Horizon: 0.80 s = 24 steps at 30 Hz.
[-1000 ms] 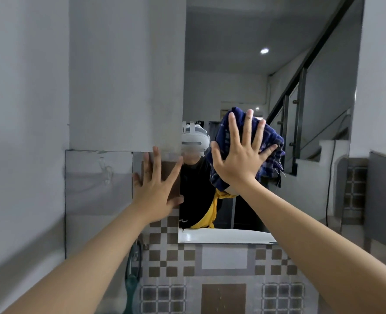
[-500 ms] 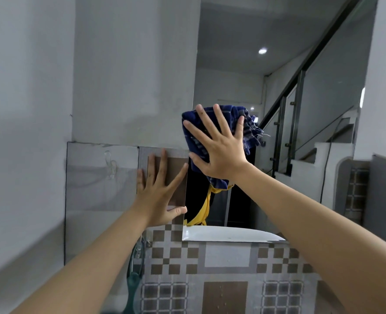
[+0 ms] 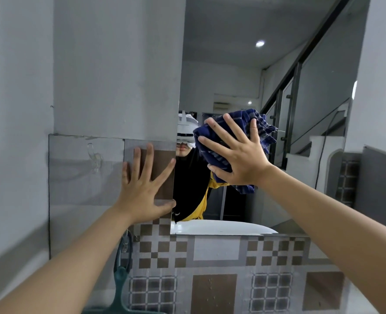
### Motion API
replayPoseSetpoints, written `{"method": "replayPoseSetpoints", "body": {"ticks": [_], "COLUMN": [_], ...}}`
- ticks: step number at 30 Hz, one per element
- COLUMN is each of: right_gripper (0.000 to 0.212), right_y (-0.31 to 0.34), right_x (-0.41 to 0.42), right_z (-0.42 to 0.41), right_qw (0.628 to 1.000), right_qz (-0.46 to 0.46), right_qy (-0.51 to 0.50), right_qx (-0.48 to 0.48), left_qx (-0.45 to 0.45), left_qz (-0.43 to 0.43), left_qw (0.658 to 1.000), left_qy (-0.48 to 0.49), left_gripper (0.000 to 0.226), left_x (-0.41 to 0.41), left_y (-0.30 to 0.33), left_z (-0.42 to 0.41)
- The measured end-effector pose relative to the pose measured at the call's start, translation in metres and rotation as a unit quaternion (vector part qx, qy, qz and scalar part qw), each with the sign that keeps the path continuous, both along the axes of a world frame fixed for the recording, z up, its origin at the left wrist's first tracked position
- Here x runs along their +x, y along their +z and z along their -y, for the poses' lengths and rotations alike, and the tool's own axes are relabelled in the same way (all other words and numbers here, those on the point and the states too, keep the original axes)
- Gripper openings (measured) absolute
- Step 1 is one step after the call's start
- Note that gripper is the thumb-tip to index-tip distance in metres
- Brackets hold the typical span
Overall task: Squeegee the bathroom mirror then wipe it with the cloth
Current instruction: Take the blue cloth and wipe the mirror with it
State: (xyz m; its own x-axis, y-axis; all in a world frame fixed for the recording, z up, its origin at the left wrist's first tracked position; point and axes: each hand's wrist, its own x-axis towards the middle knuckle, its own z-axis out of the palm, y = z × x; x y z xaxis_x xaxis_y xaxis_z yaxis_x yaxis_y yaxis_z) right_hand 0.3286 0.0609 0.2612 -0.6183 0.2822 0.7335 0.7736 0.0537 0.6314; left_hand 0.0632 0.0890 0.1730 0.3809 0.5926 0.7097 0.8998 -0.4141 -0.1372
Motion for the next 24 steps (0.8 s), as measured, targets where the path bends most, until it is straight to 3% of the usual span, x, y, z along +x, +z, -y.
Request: {"method": "replayPoseSetpoints", "body": {"ticks": [6, 15, 18, 24], "right_gripper": [0.076, 0.075, 0.074, 0.075], "right_y": [-0.008, -0.025, -0.033, -0.06], "right_x": [0.077, 0.161, 0.162, 0.141], "right_z": [0.008, 0.02, 0.017, 0.015], "right_qw": [0.998, 0.976, 0.952, 0.868], "right_qz": [-0.041, -0.215, -0.305, -0.495], "right_qy": [-0.034, -0.046, -0.026, 0.036], "right_qx": [0.015, 0.006, 0.025, 0.027], "left_qx": [0.018, 0.019, 0.014, 0.004], "left_qz": [0.007, 0.024, 0.024, 0.023], "left_qw": [1.0, 0.999, 0.999, 1.0], "left_qy": [0.019, 0.023, 0.023, 0.02], "left_gripper": [0.102, 0.105, 0.106, 0.105], "left_x": [0.002, 0.005, 0.006, 0.008], "left_y": [-0.003, -0.005, -0.004, -0.003], "left_z": [-0.002, -0.003, -0.002, 0.001]}}
